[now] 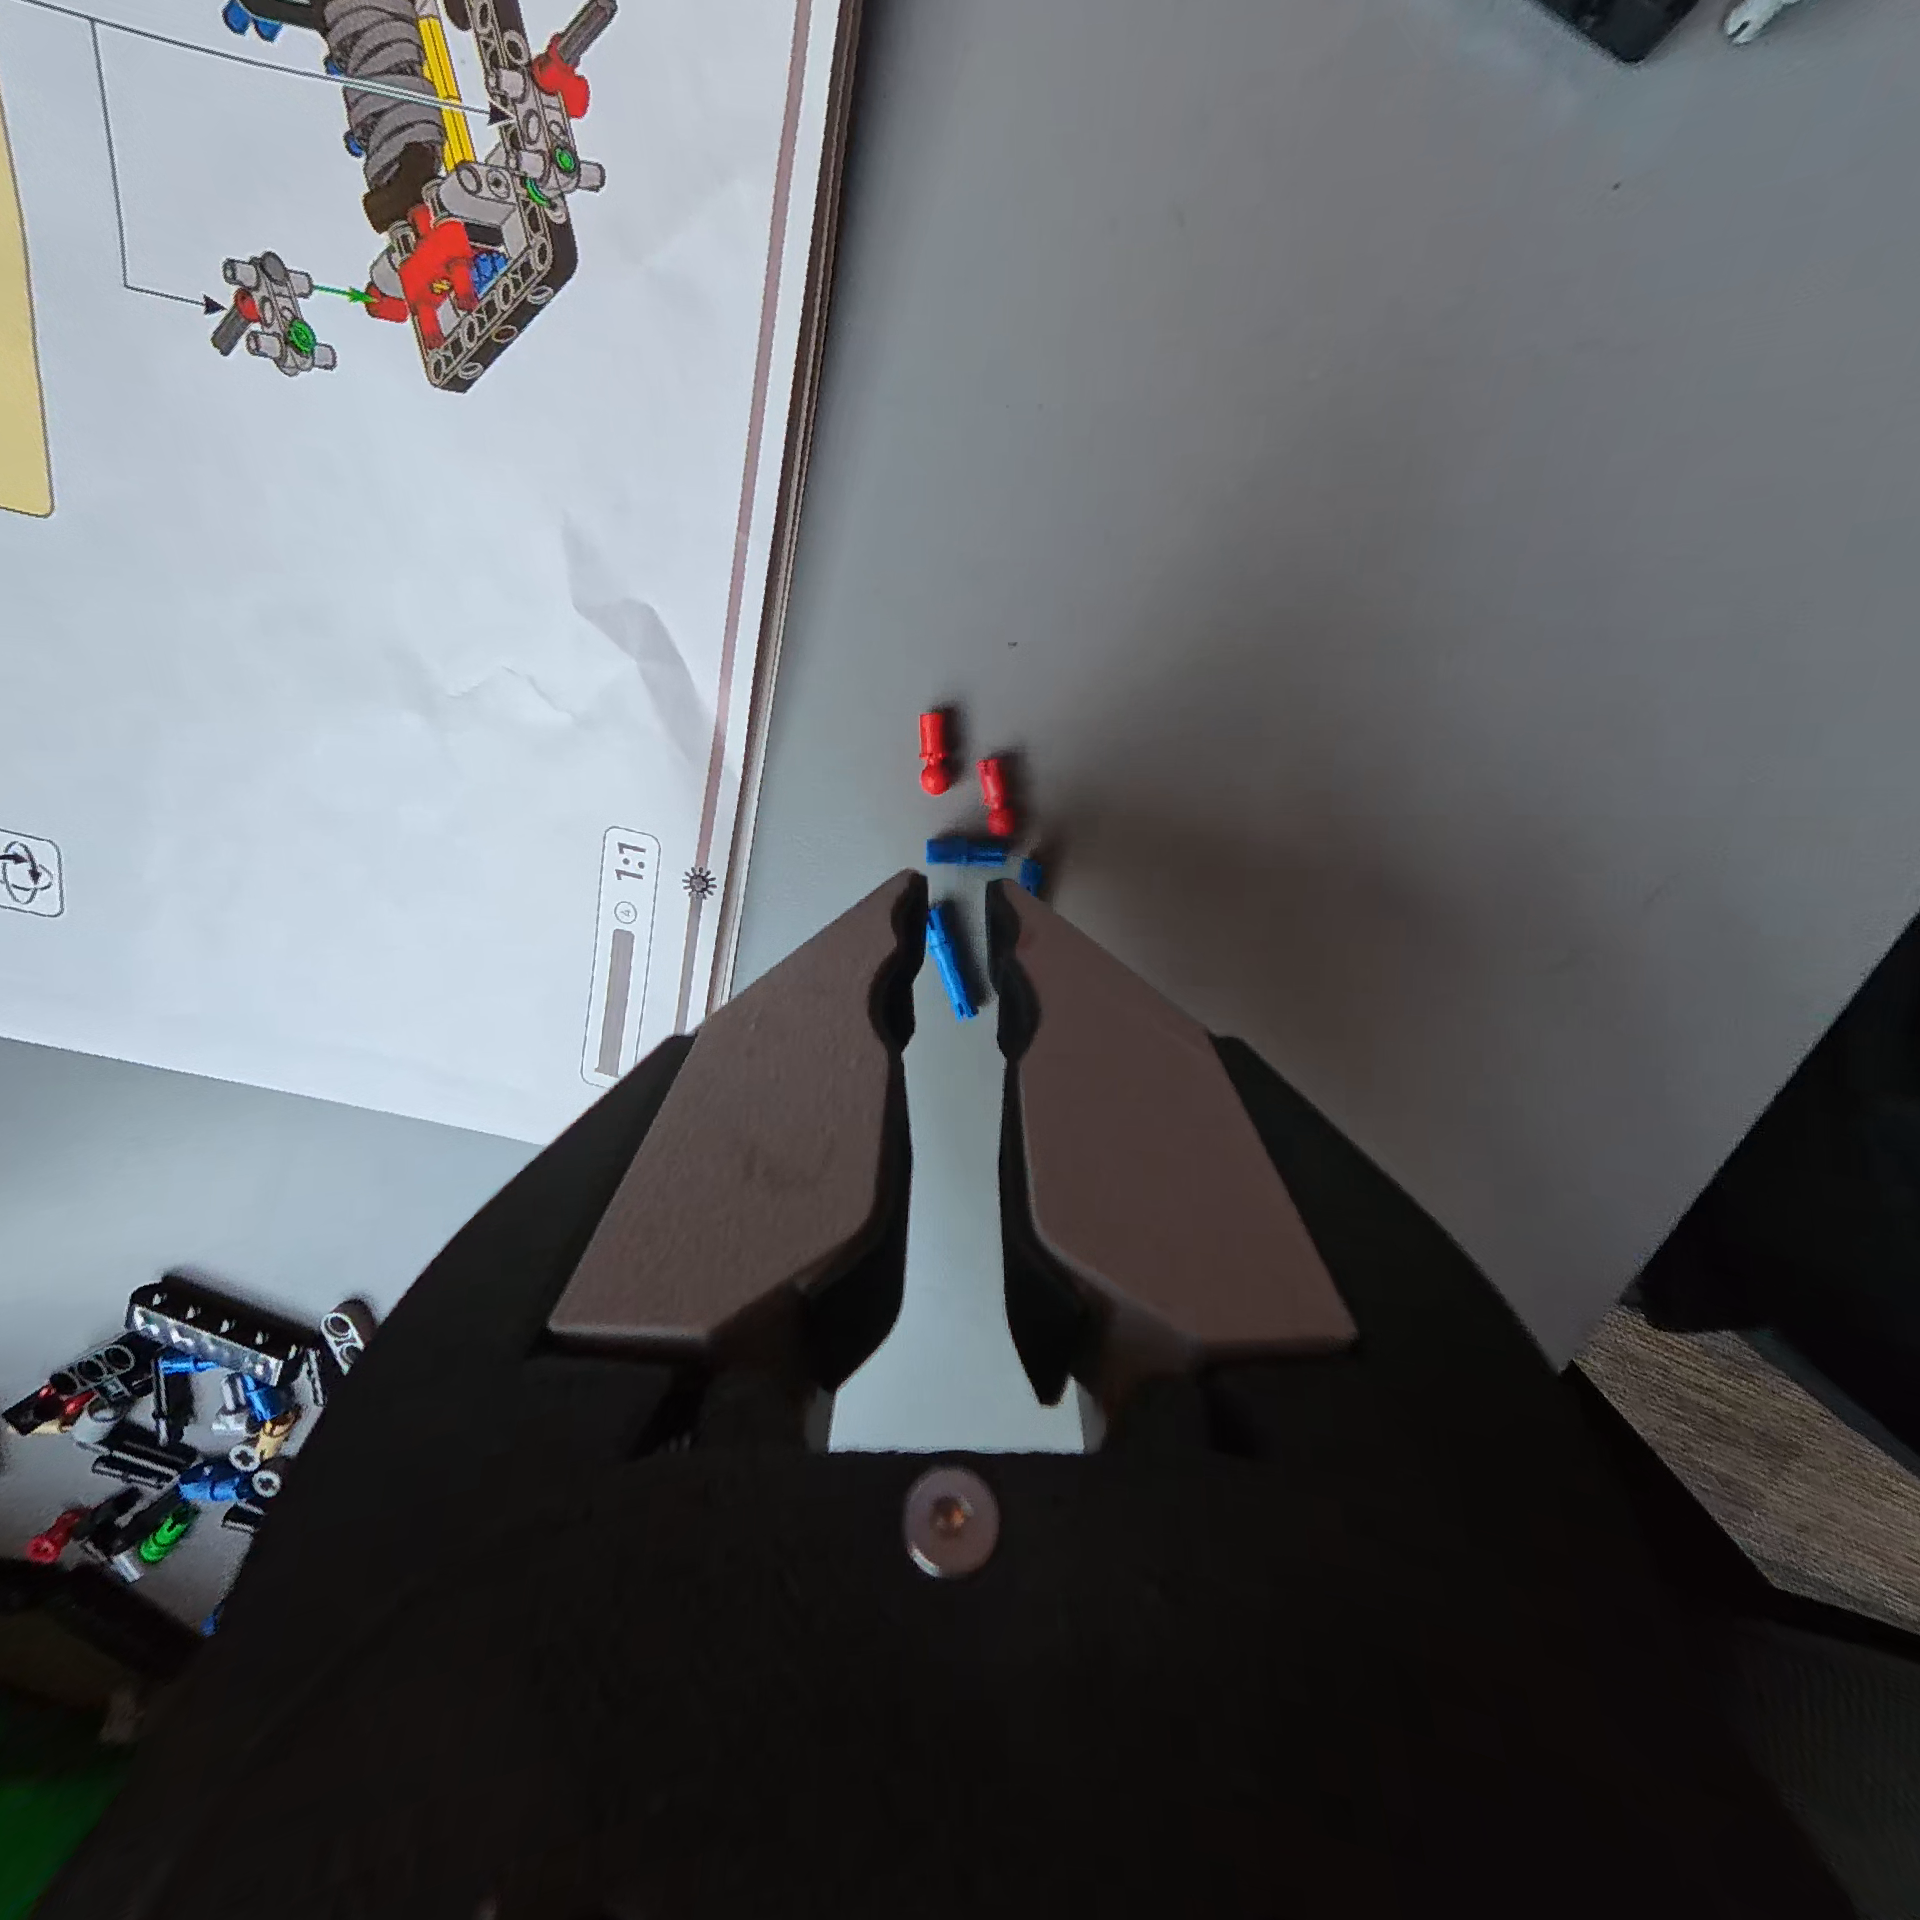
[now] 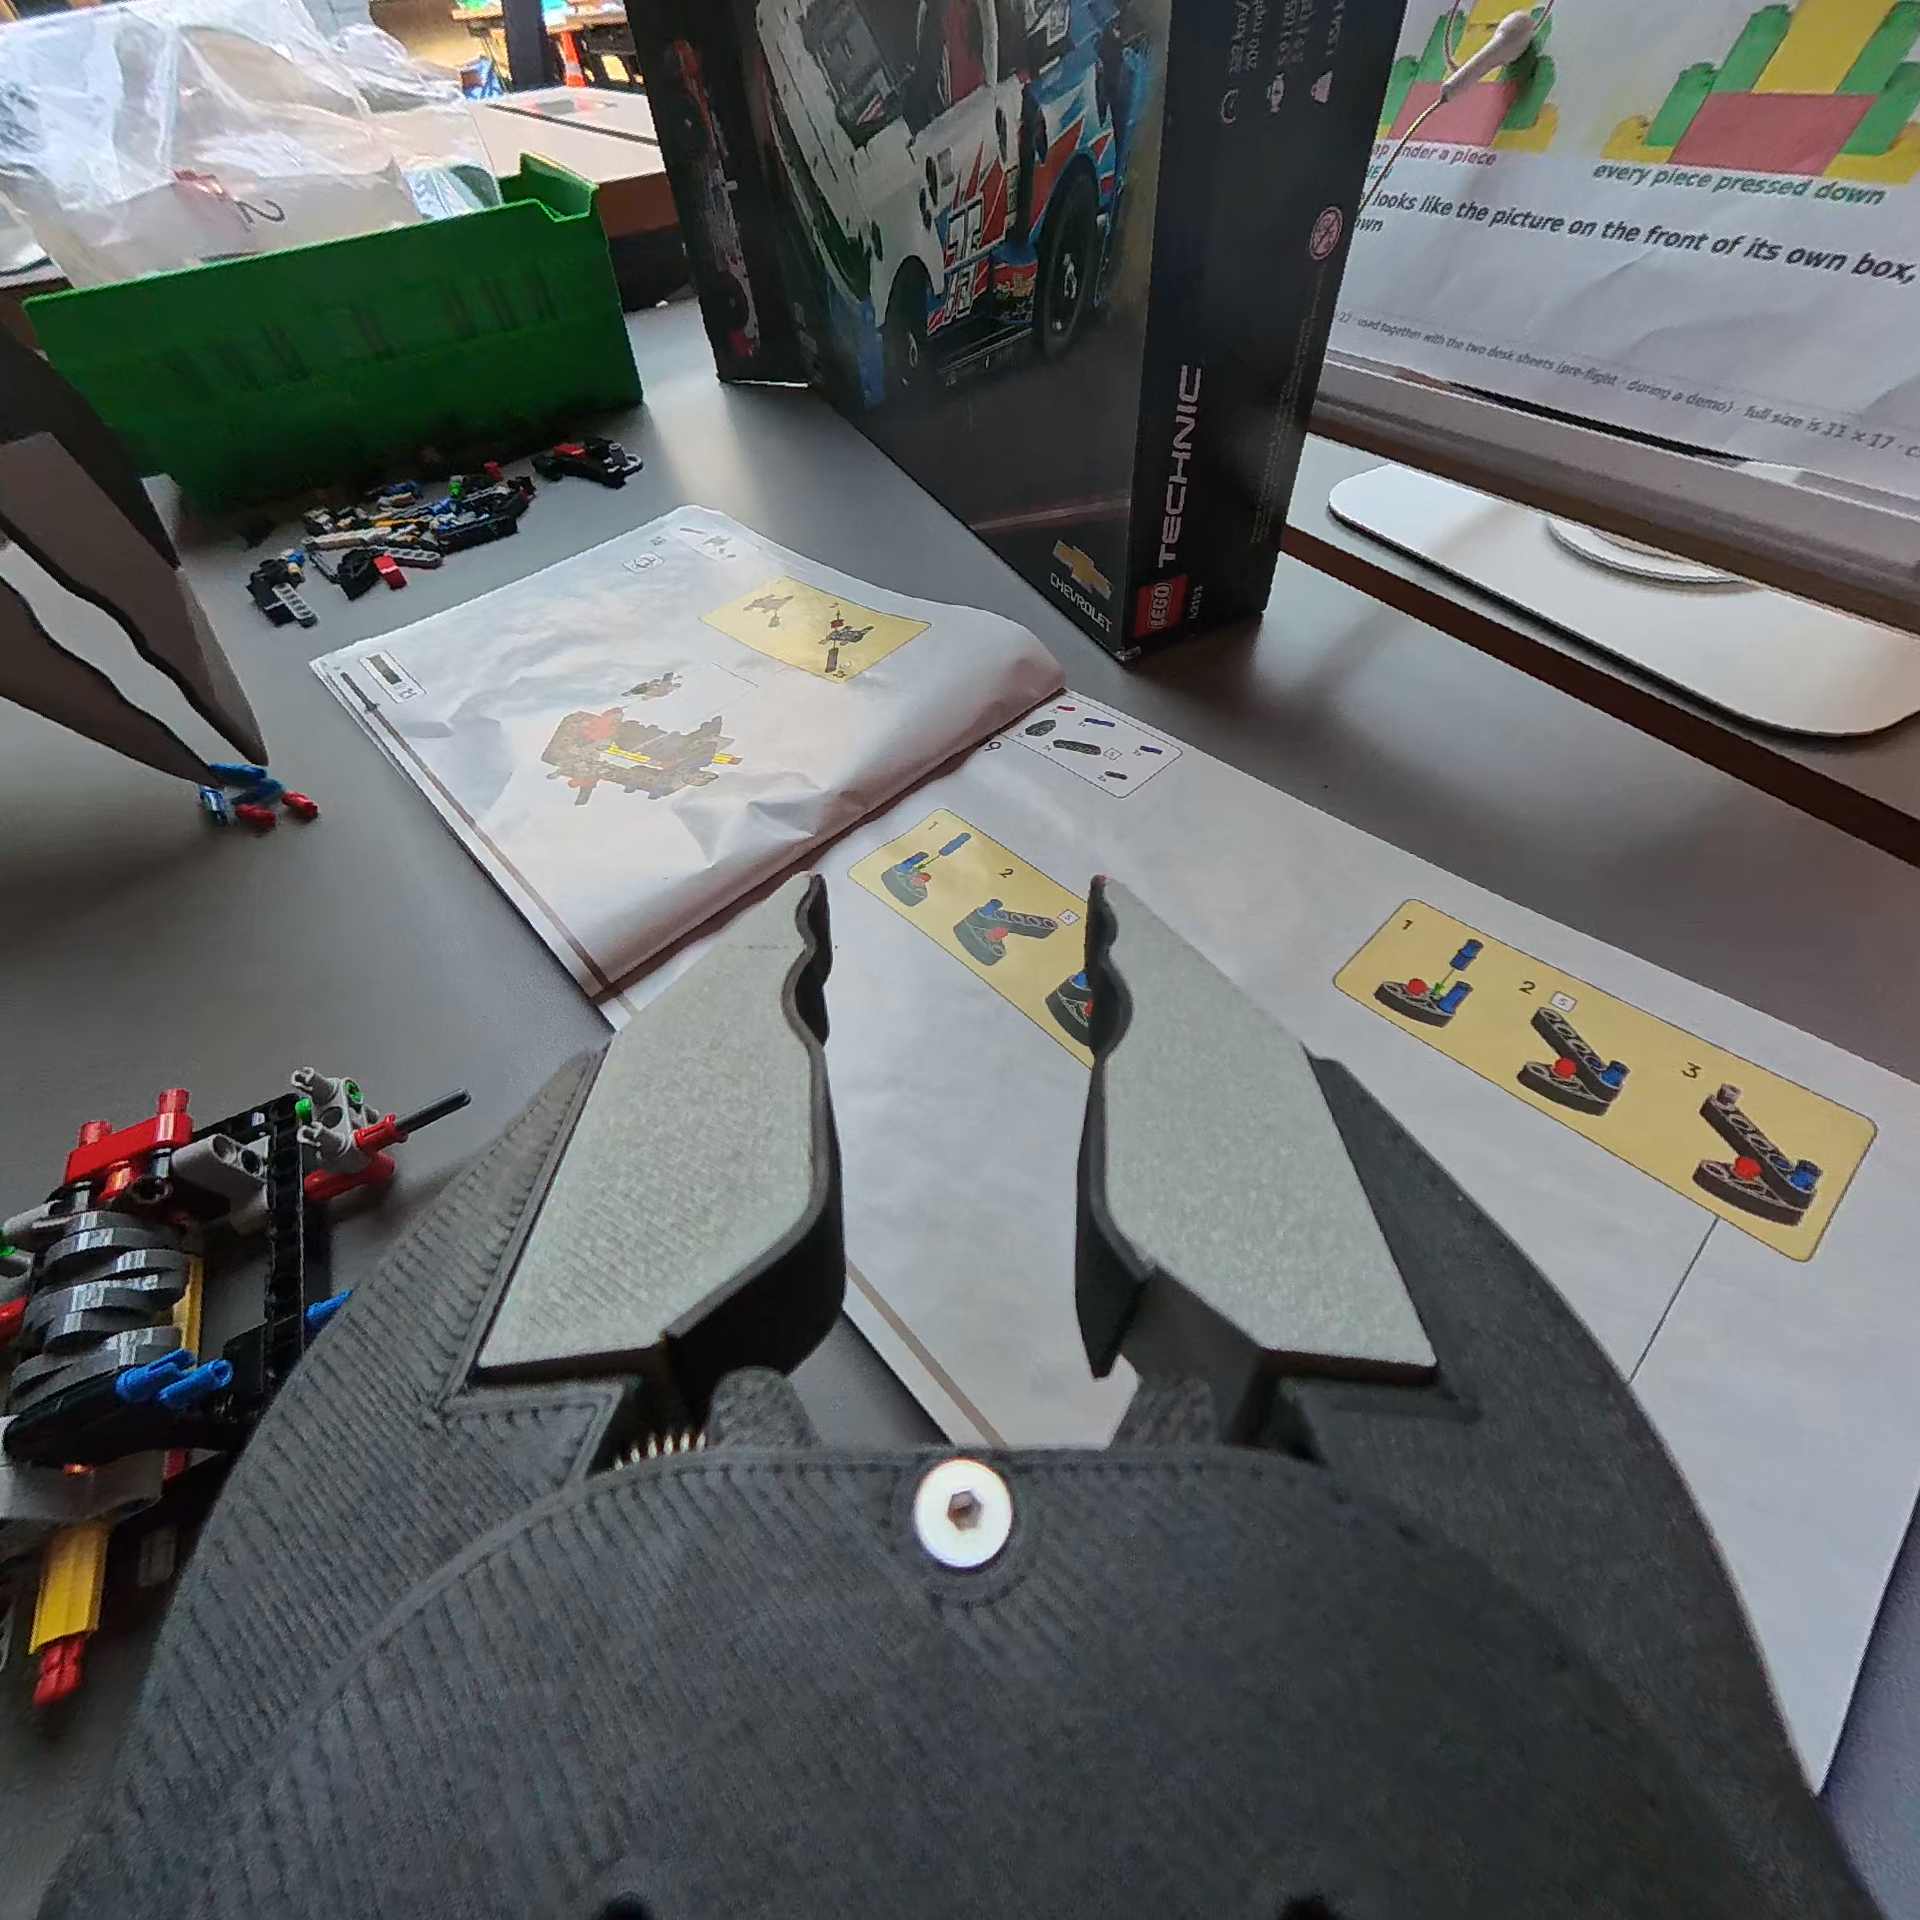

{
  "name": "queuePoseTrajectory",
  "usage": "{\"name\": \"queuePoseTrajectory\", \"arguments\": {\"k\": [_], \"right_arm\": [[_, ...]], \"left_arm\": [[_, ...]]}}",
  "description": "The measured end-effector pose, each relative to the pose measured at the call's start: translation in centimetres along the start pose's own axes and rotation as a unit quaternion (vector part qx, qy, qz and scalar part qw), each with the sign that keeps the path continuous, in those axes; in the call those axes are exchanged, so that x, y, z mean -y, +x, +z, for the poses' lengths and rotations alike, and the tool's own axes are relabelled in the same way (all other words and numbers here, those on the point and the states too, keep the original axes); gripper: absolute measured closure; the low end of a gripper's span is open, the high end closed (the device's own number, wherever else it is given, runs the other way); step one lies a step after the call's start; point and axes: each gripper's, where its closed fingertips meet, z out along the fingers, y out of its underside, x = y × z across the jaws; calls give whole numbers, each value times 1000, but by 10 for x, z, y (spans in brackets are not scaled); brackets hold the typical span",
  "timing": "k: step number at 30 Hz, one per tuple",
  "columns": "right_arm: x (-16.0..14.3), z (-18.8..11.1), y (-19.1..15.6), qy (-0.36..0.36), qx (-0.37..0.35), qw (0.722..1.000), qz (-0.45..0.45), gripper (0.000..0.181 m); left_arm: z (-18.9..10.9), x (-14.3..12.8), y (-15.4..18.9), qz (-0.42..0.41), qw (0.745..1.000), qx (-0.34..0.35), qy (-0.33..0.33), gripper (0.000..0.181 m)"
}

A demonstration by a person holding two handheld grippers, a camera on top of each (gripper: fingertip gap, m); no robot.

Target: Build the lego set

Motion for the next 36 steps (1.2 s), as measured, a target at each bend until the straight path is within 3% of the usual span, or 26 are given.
{"name": "queuePoseTrajectory", "arguments": {"k": [10,15,17,20,23,27,36], "right_arm": [[0,0,0,2,0,1000,3,134],[1,-1,1,4,0,1000,4,134],[1,0,1,4,1,1000,6,134],[1,-1,1,4,1,1000,7,134],[1,-2,2,6,-1,1000,9,134],[1,-3,3,8,-3,1000,10,134],[1,-1,0,3,0,1000,3,134]], "left_arm": [[-16,1,-9,-19,999,10,28,172],[-24,-12,-19,-53,998,16,40,172],[-23,-11,-13,-68,996,-4,54,172],[-18,13,18,-64,993,-41,86,167],[-4,19,24,-19,998,22,54,167],[12,18,36,2,1000,19,17,171],[1,9,10,17,998,65,-15,178]]}}
